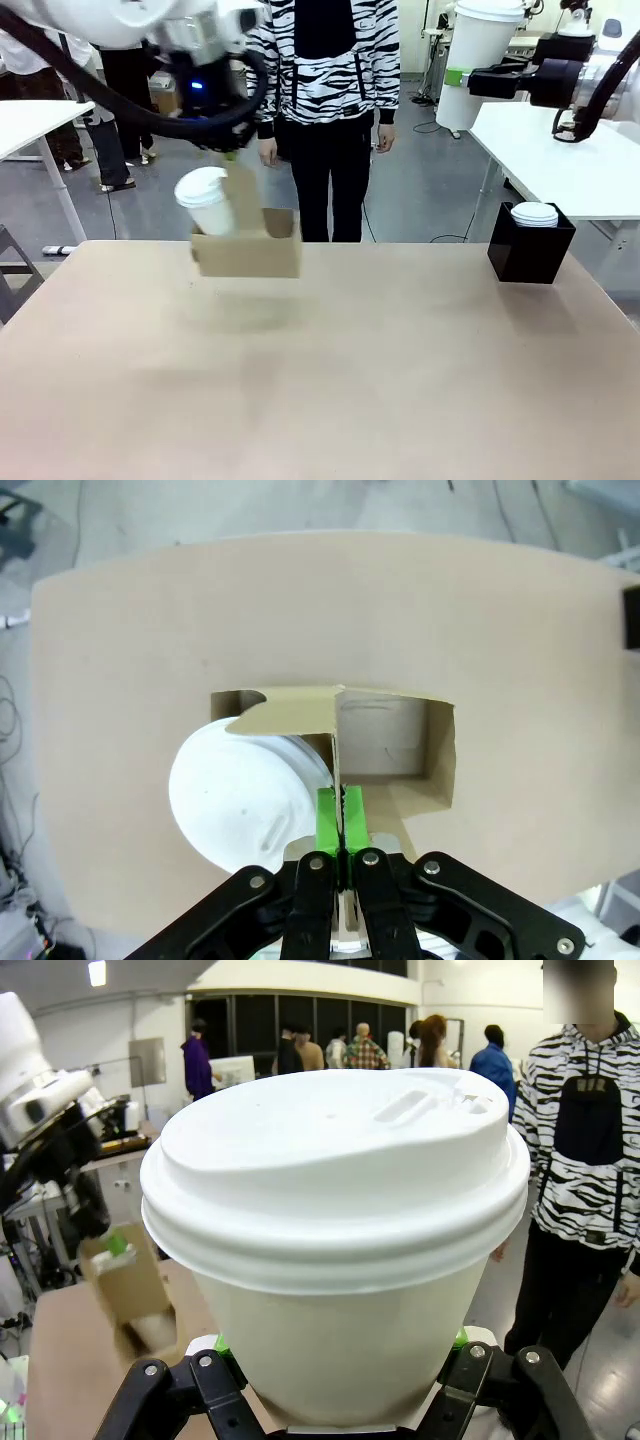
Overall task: Pour a drink into a cup and package it in a carrier.
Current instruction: Position the Cup Carrier in the center of the table.
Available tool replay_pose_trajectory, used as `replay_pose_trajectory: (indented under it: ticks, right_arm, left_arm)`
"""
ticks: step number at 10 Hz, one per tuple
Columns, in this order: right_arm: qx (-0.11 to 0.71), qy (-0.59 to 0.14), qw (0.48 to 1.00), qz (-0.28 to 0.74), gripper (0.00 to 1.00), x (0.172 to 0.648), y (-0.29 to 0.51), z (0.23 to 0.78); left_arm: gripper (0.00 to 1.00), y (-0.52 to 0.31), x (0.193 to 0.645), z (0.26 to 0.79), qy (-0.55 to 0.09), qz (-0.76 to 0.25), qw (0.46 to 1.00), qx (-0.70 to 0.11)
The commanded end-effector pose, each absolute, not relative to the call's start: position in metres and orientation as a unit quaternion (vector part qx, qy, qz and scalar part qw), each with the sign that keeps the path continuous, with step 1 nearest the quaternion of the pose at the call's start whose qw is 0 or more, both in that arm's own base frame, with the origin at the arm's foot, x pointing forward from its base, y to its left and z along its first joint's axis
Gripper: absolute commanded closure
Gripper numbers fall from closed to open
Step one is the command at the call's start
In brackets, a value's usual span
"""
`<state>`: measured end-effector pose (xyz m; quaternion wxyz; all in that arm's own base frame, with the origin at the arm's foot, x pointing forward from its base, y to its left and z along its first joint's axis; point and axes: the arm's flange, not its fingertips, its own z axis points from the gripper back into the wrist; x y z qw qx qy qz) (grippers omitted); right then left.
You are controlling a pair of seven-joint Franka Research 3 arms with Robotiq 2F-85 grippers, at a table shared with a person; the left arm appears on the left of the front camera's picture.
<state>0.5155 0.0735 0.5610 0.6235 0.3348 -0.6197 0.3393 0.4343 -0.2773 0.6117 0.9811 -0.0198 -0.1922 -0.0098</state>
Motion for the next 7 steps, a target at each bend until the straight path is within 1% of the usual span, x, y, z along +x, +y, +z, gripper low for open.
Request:
replay_pose_trajectory:
  ticks: [1, 3, 7]
  right_arm:
    - [0.333, -0.626, 0.617, 0.341, 0.19, 0.515, 0.075, 0.562]
    - [0.333, -0.626, 0.617, 0.341, 0.19, 0.515, 0.075, 0.562]
    - [0.333, -0.626, 0.617, 0.341, 0.19, 0.515, 0.075, 0.562]
  left_arm:
    - [0.98, -0.332, 0.428, 0.595, -0.198, -0.025, 0.980, -0.021]
    - [0.98, -0.377, 0.418, 0.561, -0.177, -0.022, 0.984, -0.020]
    - [0.98, -0.412, 0.401, 0.511, -0.167, -0.024, 0.986, 0.018]
